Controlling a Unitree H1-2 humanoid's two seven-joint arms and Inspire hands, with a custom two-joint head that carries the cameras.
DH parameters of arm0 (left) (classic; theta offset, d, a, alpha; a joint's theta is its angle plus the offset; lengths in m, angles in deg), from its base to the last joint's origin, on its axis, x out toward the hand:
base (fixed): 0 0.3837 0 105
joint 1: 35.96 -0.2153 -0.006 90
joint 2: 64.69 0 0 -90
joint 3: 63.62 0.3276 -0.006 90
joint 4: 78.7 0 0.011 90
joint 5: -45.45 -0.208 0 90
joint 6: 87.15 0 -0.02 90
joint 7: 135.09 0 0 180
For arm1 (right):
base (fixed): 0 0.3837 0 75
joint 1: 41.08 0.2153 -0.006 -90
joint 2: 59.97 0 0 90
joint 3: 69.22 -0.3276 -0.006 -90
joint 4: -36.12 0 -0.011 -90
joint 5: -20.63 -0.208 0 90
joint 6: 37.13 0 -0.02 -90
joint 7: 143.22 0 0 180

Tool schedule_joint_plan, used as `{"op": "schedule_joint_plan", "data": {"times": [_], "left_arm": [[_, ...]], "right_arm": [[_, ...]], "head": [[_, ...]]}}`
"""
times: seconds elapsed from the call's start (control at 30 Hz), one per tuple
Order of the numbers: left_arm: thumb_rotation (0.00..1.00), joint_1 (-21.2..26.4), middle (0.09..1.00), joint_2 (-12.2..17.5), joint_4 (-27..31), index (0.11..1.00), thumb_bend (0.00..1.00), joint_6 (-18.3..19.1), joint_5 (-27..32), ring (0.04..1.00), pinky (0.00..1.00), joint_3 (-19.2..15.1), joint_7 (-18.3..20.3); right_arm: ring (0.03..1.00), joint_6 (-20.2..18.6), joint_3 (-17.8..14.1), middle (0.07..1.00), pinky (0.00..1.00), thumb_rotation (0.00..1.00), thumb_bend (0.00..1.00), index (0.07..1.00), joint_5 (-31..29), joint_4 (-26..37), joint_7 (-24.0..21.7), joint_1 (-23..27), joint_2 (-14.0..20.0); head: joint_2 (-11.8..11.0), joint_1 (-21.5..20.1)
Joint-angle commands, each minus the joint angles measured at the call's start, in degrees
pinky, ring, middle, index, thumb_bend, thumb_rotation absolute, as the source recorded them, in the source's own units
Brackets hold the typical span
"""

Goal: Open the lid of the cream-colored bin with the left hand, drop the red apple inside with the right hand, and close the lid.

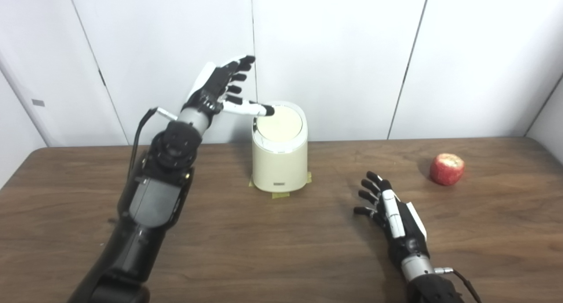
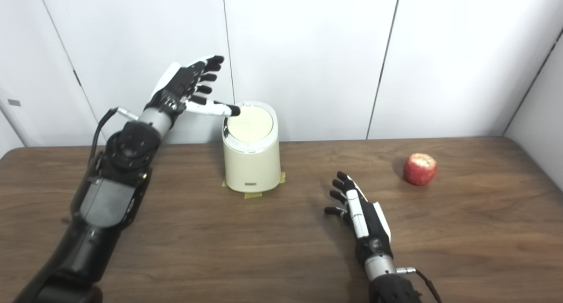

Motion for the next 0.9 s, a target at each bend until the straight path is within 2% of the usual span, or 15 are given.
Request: {"op": "schedule_joint_plan", "data": {"times": [0.0, 0.13, 0.3, 0.37, 0.47, 0.6, 0.8, 0.87], "left_arm": [[0.08, 5.27, 0.904, 0.35, -1.34, 0.925, 0.95, -1.57, -1.16, 0.881, 0.78, 0.31, -0.3], [0.09, 8.64, 0.897, -0.22, -6.29, 0.923, 0.95, -2.06, -2.98, 0.862, 0.74, 2.5, -0.01], [0.12, 12.36, 0.927, 0.0, -10.52, 0.955, 0.94, -0.7, -6.67, 0.87, 0.74, 6.79, 2.09], [0.12, 13.78, 0.953, 0.06, -12.11, 0.965, 0.94, -0.56, -8.48, 0.935, 0.87, 8.45, 2.66], [0.12, 15.66, 0.974, 0.26, -14.51, 0.964, 0.95, -0.81, -11.39, 0.957, 0.87, 11.15, 3.18], [0.11, 17.55, 0.989, 1.25, -17.72, 0.961, 0.95, -3.99, -16.35, 0.95, 0.82, 15.48, 3.05], [0.06, 18.84, 0.947, 1.37, -20.31, 0.949, 0.96, -6.85, -20.55, 0.914, 0.81, 17.69, 2.0], [0.05, 19.27, 0.945, 1.5, -21.34, 0.938, 0.97, -8.19, -22.43, 0.916, 0.83, 18.69, 1.2]], "right_arm": [[0.863, 0.55, 0.13, 0.894, 0.71, 1.0, 0.46, 0.909, 0.62, -0.03, 0.07, 1.29, -0.1], [0.867, 0.66, 0.04, 0.897, 0.72, 1.0, 0.47, 0.91, 0.48, -0.25, 0.13, 1.42, -0.18], [0.867, 0.9, 0.36, 0.898, 0.72, 1.0, 0.47, 0.913, 0.76, -0.18, 0.12, 1.4, -0.16], [0.866, 1.14, 0.32, 0.896, 0.72, 1.0, 0.47, 0.91, 0.56, -0.47, 0.11, 1.54, -0.28], [0.865, 0.62, 0.14, 0.896, 0.72, 1.0, 0.47, 0.904, 0.19, -0.44, 0.37, 1.65, -0.75], [0.868, 0.48, 0.36, 0.898, 0.73, 1.0, 0.48, 0.906, 0.12, -0.41, 0.33, 1.79, -0.91], [0.874, 0.64, 0.35, 0.902, 0.75, 1.0, 0.5, 0.907, -0.68, -0.3, 0.18, 1.91, -1.33], [0.871, 0.7, 0.43, 0.898, 0.74, 1.0, 0.5, 0.906, -0.55, -0.28, 0.29, 1.98, -1.43]], "head": [[0.03, 0.11], [0.07, 0.2], [0.04, 0.08], [0.11, 0.09], [-0.03, -0.11], [0.13, -0.51], [0.32, -0.78], [0.45, -0.76]]}}
